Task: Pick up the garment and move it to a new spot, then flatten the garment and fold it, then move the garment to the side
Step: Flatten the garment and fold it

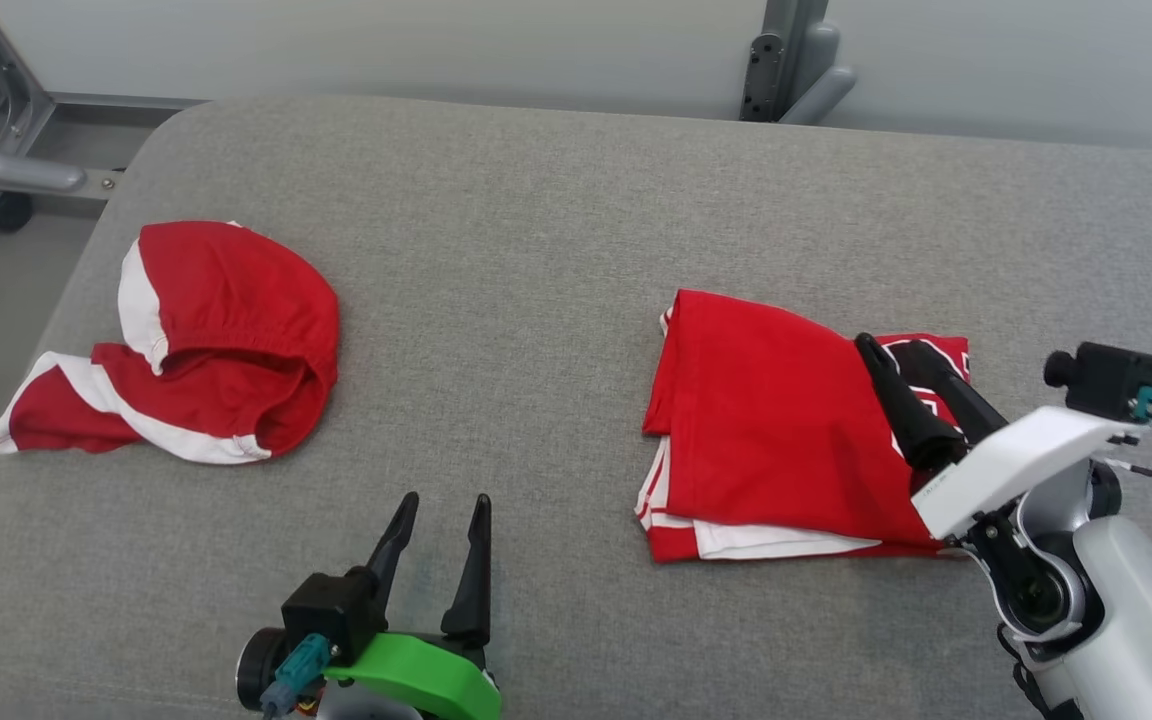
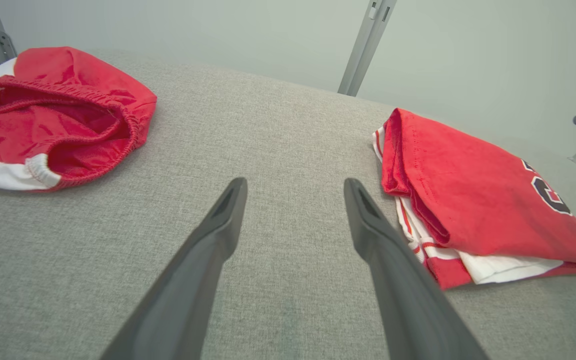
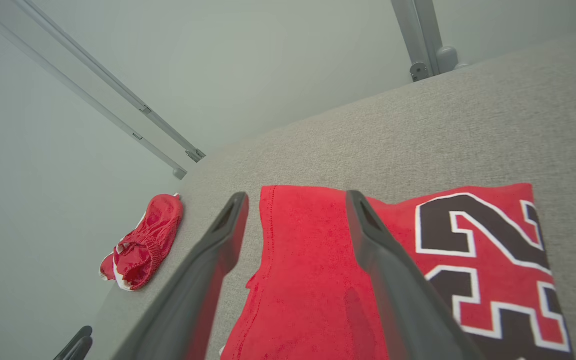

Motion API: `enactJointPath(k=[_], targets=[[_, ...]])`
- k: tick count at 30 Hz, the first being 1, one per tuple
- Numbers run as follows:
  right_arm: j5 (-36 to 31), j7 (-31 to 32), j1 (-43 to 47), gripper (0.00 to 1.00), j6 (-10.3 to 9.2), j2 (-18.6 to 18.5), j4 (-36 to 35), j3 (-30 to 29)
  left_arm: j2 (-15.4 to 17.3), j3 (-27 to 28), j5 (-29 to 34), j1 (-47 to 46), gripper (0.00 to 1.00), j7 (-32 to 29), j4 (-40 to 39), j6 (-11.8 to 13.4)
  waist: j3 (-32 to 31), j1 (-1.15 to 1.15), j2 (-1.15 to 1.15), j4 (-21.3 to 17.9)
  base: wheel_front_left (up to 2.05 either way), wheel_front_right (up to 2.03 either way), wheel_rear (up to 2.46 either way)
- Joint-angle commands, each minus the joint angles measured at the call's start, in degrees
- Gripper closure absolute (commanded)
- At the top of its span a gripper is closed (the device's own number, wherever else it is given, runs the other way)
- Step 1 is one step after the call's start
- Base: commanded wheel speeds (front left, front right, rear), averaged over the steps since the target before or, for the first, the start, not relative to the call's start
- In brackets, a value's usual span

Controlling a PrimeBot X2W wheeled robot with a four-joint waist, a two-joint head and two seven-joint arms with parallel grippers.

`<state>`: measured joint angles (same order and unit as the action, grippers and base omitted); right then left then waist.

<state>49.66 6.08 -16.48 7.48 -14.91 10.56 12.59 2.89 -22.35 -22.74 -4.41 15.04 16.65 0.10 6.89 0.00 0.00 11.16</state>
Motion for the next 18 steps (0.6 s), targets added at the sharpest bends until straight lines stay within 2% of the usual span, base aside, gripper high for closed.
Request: enactJointPath(k=[1, 5, 6, 8, 11, 14, 18], targets=[[-1.7, -3.0, 2.2, 0.0, 0.02, -0.7, -0.4, -0.6, 0.0, 0.8, -0.1, 0.8, 0.0, 0.1, -0.7, 0.5, -0.8, 0.0, 0.0, -1.5, 0.0, 0.0, 0.0], [-8.3, -11.5, 4.6, 0.0, 0.02, -1.8, 1.0, -1.1, 0.0, 2.8, -0.1, 1.8, 0.0, 0.1, -2.2, 0.9, -1.9, 0.0, 0.0, -3.5, 0.0, 0.0, 0.0], [-8.3, -11.5, 4.6, 0.0, 0.02, -1.8, 1.0, -1.1, 0.0, 2.8, -0.1, 1.8, 0.0, 0.1, -2.2, 0.9, -1.9, 0.0, 0.0, -3.5, 0.0, 0.0, 0.0], [-12.0, -16.3, 5.7, 0.0, 0.02, -1.4, 2.6, -0.6, 0.0, 3.8, 0.1, 2.3, 0.0, 0.1, -2.8, 1.0, -2.6, 0.0, 0.0, -4.5, 0.0, 0.0, 0.0], [-18.6, -20.2, 7.0, 0.0, 0.01, -1.0, 5.5, -0.4, 0.0, 5.3, 0.5, 3.4, 0.0, 0.1, -4.2, 1.2, -3.9, 0.0, 0.0, -5.9, 0.0, 0.0, 0.0], [-24.0, -21.3, 8.5, 0.0, 0.01, 1.3, 7.2, -2.4, 0.1, 6.7, 1.3, 5.1, 0.0, 0.1, -5.7, 1.2, -5.5, 0.0, 0.0, -7.0, 0.0, 0.0, 0.0], [-30.9, -21.3, 11.7, 0.0, 0.01, 5.5, 1.8, -8.1, 0.0, 8.2, 3.7, 7.2, 0.0, 0.1, -9.0, 1.1, -6.7, 0.0, 0.0, -7.9, 0.0, 0.0, 0.0]])
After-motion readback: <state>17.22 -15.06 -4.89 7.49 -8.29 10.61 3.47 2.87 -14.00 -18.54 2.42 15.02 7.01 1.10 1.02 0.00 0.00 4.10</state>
